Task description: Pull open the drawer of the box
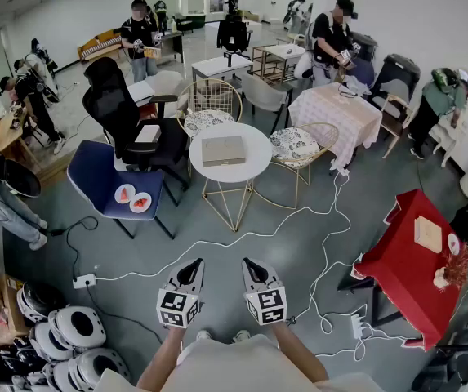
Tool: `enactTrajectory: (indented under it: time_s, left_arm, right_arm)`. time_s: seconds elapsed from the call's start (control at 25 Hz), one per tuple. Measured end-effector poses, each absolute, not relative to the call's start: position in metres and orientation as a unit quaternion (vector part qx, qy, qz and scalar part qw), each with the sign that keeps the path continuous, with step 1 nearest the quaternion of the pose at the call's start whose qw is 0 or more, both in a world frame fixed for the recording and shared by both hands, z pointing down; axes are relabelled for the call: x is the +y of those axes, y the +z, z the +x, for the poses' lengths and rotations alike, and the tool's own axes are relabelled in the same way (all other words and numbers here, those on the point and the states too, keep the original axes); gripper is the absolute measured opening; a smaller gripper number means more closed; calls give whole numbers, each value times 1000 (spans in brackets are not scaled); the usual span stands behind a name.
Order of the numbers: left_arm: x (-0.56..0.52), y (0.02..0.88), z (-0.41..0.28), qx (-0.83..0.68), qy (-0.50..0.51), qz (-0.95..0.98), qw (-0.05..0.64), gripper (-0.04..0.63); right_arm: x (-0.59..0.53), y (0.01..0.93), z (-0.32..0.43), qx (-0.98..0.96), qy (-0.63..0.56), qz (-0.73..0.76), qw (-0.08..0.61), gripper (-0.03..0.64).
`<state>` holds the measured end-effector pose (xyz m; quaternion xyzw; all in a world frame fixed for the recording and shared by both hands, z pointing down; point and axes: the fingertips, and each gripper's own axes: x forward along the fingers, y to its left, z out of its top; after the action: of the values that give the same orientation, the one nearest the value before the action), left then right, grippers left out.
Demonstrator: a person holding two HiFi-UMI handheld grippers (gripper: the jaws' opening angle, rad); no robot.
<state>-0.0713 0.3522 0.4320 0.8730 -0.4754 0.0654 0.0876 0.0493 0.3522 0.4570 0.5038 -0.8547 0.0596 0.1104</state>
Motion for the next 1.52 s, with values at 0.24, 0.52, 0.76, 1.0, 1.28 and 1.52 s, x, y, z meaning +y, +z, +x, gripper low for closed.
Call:
enactTrajectory:
  time_s: [0.24, 0.52, 0.76, 1.0, 1.28, 1.52]
  left_arm:
    - [346, 433, -62, -477, 66, 872, 87, 12]
    - [343, 433, -62, -483, 68, 869, 86, 12]
    - [340, 435, -52, -488, 71, 865, 89, 12]
    - [338, 437, -42, -501, 69, 858, 86, 12]
    - [332, 443, -35, -516, 67, 849, 93, 12]
    - [314, 447, -35, -522, 64, 845, 94, 12]
  right_arm:
    - [344, 454, 56, -856, 58, 502, 109, 14]
    - [341, 453, 64, -856, 63, 504, 94, 15]
    - [340, 455, 71, -866, 66, 489, 84, 15]
    - [339, 458, 79, -874, 60, 474, 85, 15]
    - [334, 469, 101, -874, 64, 472, 97, 15]
    - [321, 474, 112, -870, 64, 478, 100, 15]
